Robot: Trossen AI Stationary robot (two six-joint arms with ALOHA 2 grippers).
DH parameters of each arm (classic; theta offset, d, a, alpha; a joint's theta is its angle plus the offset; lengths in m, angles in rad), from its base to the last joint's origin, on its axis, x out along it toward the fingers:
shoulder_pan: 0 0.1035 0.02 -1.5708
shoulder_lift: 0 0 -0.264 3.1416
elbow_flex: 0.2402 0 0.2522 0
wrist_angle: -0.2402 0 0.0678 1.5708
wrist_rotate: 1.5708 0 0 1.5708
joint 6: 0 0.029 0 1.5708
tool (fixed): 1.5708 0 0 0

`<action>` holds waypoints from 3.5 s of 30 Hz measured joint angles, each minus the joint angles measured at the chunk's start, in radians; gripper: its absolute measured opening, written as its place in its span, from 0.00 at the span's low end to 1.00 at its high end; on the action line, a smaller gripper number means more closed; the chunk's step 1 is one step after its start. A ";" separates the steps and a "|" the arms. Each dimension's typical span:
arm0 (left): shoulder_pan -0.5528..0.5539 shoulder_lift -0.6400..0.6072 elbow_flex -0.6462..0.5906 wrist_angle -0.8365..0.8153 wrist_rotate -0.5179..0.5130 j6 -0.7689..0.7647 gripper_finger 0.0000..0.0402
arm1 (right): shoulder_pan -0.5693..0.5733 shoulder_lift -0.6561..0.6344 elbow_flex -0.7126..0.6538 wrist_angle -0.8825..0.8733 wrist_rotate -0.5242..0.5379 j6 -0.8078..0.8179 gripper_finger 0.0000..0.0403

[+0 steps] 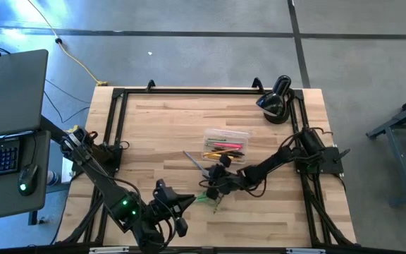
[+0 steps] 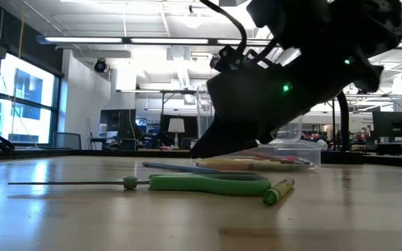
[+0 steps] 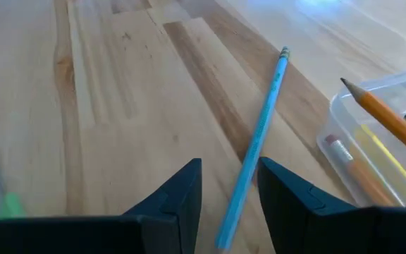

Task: Pick & place school supplies into a supply box
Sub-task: Adjust the supply box, then put the green crayon into the supply box

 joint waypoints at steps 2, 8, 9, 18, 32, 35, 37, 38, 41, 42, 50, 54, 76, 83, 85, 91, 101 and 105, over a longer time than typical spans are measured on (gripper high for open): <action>0.000 0.000 0.000 0.000 0.000 0.000 0.17 | 0.012 0.001 -0.001 -0.004 0.013 -0.007 0.29; 0.000 0.000 0.000 0.000 -0.004 0.000 0.17 | 0.048 -0.002 -0.001 -0.004 -0.010 0.088 0.29; 0.000 0.000 0.000 0.000 -0.005 0.001 0.17 | 0.055 -0.002 -0.001 -0.014 0.006 0.095 0.29; 0.000 0.000 0.000 -0.002 -0.043 0.047 0.17 | 0.061 -0.014 -0.003 -0.107 0.104 -0.035 0.29; 0.000 0.000 -0.001 -0.017 0.005 0.044 0.17 | 0.004 -0.168 -0.002 -0.211 -0.066 -0.009 0.29; 0.000 0.000 -0.001 -0.017 0.005 0.044 0.17 | 0.051 -0.204 0.000 -0.210 -0.058 0.008 0.29; 0.000 0.000 -0.001 -0.022 0.002 0.044 0.17 | 0.080 -0.212 0.000 -0.219 -0.098 0.076 0.29; 0.000 0.000 -0.001 -0.024 -0.002 0.044 0.17 | 0.096 -0.212 0.000 -0.224 -0.126 0.116 0.29; 0.000 0.000 -0.001 -0.024 -0.003 0.043 0.17 | 0.143 -0.192 0.000 -0.266 -0.125 0.205 0.29; 0.000 0.000 -0.001 -0.025 -0.004 0.043 0.17 | 0.158 -0.182 0.000 -0.287 -0.086 0.220 0.29; 0.000 0.000 -0.001 -0.023 -0.020 0.044 0.17 | 0.096 -0.074 -0.001 -0.276 0.118 0.227 0.29; 0.000 0.000 -0.001 -0.020 -0.020 0.043 0.17 | 0.044 -0.009 0.001 -0.135 0.062 0.169 0.29; 0.000 0.000 -0.001 -0.031 0.004 0.051 0.17 | -0.021 -0.166 -0.001 -0.279 0.013 -0.039 0.29; 0.000 0.000 -0.001 -0.030 0.010 0.051 0.17 | -0.093 -0.290 -0.001 -0.327 -0.024 -0.083 0.29; 0.000 0.000 -0.001 -0.031 0.011 0.051 0.17 | -0.082 -0.328 -0.001 -0.342 -0.028 -0.060 0.29; 0.000 0.000 -0.001 -0.032 0.011 0.067 0.17 | 0.033 -0.432 -0.001 -0.442 -0.098 -0.075 0.29; 0.011 0.000 0.000 -0.141 0.084 -0.014 0.17 | 0.255 -0.400 -0.002 -0.463 -0.339 -0.186 0.29; 0.014 0.000 0.000 -0.126 0.075 -0.011 0.17 | 0.263 -0.307 -0.003 -0.359 -0.508 -0.326 0.27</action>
